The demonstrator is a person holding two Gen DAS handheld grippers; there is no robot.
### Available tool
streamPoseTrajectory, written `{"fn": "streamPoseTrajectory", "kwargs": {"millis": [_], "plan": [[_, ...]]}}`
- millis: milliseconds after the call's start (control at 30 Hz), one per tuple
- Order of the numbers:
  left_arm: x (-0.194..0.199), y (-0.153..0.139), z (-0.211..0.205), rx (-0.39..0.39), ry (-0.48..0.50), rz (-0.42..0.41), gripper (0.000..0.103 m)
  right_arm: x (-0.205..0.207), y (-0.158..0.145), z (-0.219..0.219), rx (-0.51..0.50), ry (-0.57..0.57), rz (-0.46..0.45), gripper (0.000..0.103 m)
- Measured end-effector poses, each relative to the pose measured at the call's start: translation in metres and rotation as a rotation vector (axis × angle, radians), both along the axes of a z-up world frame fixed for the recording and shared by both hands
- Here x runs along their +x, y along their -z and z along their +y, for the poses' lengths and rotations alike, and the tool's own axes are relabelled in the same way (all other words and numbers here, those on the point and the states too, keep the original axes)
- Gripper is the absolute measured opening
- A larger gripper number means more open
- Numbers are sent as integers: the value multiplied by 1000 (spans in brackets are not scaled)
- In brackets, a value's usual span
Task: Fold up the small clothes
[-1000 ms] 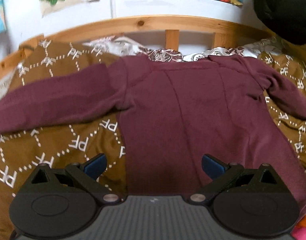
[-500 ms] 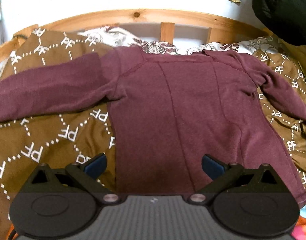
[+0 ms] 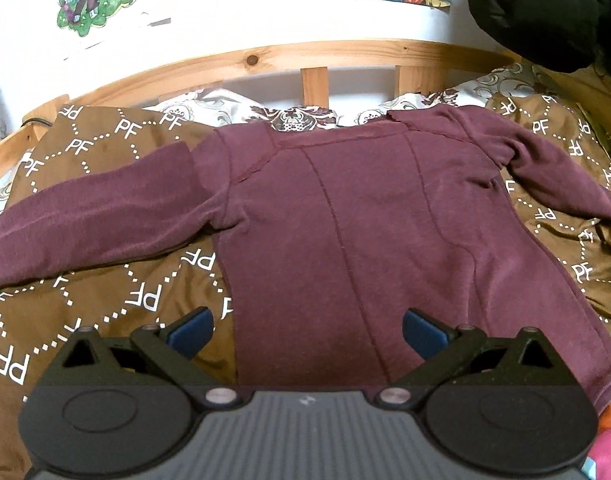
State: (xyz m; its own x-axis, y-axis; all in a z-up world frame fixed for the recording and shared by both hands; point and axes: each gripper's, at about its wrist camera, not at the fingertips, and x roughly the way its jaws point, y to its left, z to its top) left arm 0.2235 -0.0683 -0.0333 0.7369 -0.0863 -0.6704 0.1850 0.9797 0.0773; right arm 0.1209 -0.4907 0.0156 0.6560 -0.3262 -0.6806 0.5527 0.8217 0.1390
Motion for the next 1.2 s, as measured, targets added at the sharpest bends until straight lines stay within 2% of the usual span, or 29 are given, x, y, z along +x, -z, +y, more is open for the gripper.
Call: {"fn": "streamPoseTrajectory", "kwargs": {"millis": [33, 67, 133, 200, 267, 367, 433, 467, 500, 533, 633, 733, 800, 933, 1067, 1200], "plan": [[0, 0, 0, -3, 5, 1, 102, 6, -3, 5, -73, -104, 67, 88], [0, 0, 0, -9, 12, 2, 102, 11, -4, 10, -152, -204, 138, 91], [-1, 0, 0, -28, 21, 3, 102, 17, 0, 22, -329, -332, 260, 92], [-2, 0, 0, -37, 24, -3, 102, 20, 10, 27, -457, -411, 327, 91], [-2, 0, 0, -37, 28, -11, 102, 25, 23, 25, -502, -468, 371, 86], [-3, -1, 1, -44, 27, -17, 102, 35, 40, 21, -521, -541, 420, 61], [-2, -2, 4, -69, 21, -16, 102, 40, 45, 19, -480, -562, 428, 31], [-1, -4, 6, -89, 15, -12, 102, 44, 44, 18, -447, -559, 420, 24], [0, -5, 9, -106, 8, -7, 102, 46, 40, 17, -421, -554, 410, 12], [1, -5, 12, -122, -1, -3, 102, 47, 34, 18, -415, -548, 398, 4], [3, -9, 21, -155, -33, 6, 102, 52, 9, 18, -362, -539, 353, 2], [4, -14, 32, -211, -55, 6, 102, 56, -23, 16, -238, -528, 317, 2], [4, -17, 39, -248, -65, 11, 102, 55, -47, 22, -119, -528, 288, 2], [5, -24, 52, -279, -87, 14, 102, 53, -89, 53, 64, -584, 214, 2], [6, -32, 67, -315, -124, 7, 102, 64, -116, 104, 119, -659, 154, 2], [7, -38, 92, -380, -188, -4, 102, 82, -119, 168, 137, -765, 114, 2]]}}
